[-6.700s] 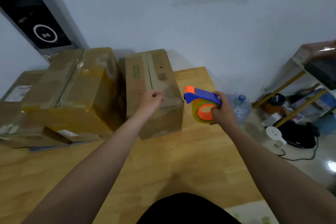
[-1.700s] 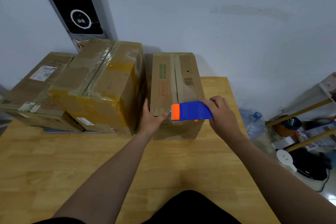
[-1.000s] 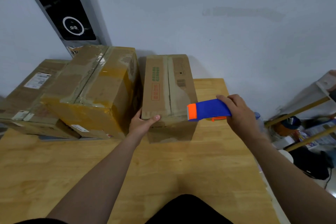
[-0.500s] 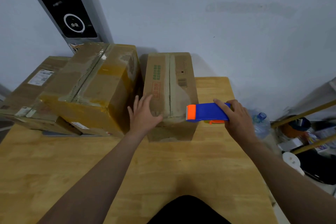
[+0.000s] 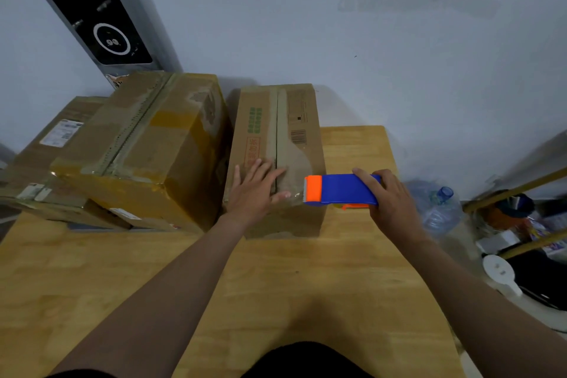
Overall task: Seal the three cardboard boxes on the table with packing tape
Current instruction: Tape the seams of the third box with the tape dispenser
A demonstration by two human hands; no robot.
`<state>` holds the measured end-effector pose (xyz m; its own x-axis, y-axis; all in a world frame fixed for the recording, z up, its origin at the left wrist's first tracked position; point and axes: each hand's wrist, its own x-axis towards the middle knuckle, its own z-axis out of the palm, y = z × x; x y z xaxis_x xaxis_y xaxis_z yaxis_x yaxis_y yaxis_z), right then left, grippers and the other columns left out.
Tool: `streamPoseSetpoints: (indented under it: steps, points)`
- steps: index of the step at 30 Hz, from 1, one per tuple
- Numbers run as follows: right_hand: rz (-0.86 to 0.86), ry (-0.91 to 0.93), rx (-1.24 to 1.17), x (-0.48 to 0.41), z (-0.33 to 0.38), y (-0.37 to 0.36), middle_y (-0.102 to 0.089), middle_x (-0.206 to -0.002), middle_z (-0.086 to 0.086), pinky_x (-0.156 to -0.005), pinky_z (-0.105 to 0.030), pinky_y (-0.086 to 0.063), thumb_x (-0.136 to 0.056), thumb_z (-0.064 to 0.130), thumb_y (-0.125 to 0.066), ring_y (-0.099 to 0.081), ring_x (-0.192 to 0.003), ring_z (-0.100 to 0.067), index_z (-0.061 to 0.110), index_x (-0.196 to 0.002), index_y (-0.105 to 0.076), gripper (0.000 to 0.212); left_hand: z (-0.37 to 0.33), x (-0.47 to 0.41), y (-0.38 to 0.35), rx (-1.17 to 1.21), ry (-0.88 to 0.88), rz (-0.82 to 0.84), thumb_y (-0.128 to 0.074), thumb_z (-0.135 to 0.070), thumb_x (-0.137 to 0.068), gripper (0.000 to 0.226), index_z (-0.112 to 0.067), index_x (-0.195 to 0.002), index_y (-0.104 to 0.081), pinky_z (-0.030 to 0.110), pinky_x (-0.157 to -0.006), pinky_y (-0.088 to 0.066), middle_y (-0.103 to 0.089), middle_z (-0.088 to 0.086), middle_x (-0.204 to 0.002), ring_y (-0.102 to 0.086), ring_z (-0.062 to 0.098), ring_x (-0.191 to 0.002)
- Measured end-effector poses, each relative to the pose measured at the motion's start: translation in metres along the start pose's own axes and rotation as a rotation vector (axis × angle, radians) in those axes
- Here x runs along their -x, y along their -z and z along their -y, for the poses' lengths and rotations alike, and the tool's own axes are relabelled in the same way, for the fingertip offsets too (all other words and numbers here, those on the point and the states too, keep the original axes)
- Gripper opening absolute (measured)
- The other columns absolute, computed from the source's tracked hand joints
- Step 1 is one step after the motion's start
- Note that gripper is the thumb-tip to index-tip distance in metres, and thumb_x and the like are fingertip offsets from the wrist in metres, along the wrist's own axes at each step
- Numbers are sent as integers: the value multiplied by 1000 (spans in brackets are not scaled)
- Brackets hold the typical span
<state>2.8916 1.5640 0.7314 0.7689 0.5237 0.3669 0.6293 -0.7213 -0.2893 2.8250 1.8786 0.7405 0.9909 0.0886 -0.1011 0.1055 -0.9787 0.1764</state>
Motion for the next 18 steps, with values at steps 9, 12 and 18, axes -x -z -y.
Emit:
streamPoseSetpoints:
  steps: [9, 12, 18]
  points:
    - [-30, 59, -112, -8, -15, 2, -49, -118, -6, -66, -37, -53, -80, -4, -71, -55, -100, -25, 31, -150, -41, 84, 3, 3, 2, -10, -11, -21, -12, -83, -86, 85, -42, -160, -20, 57, -123, 11, -11, -9, -171, 2, 16, -158]
    - [-56, 56, -177, -7, -24, 5, -49, -121, -4, -64, -41, -55, -81, -5, -69, -56, -105, -26, 37, -149, -41, 84, 3, 3, 3, 17, -13, -8, -12, -82, -86, 83, -43, -159, -22, 57, -123, 12, -11, -10, -171, 3, 15, -158]
    - [-112, -28, -177, 11, -58, 14, -51, -119, -7, -65, -43, -55, -80, -8, -70, -61, -97, -31, 32, -147, -44, 83, 1, 4, 6, 31, -23, 22, -22, -76, -95, 70, -45, -158, -23, 58, -123, 12, -9, -10, -171, 4, 16, -158]
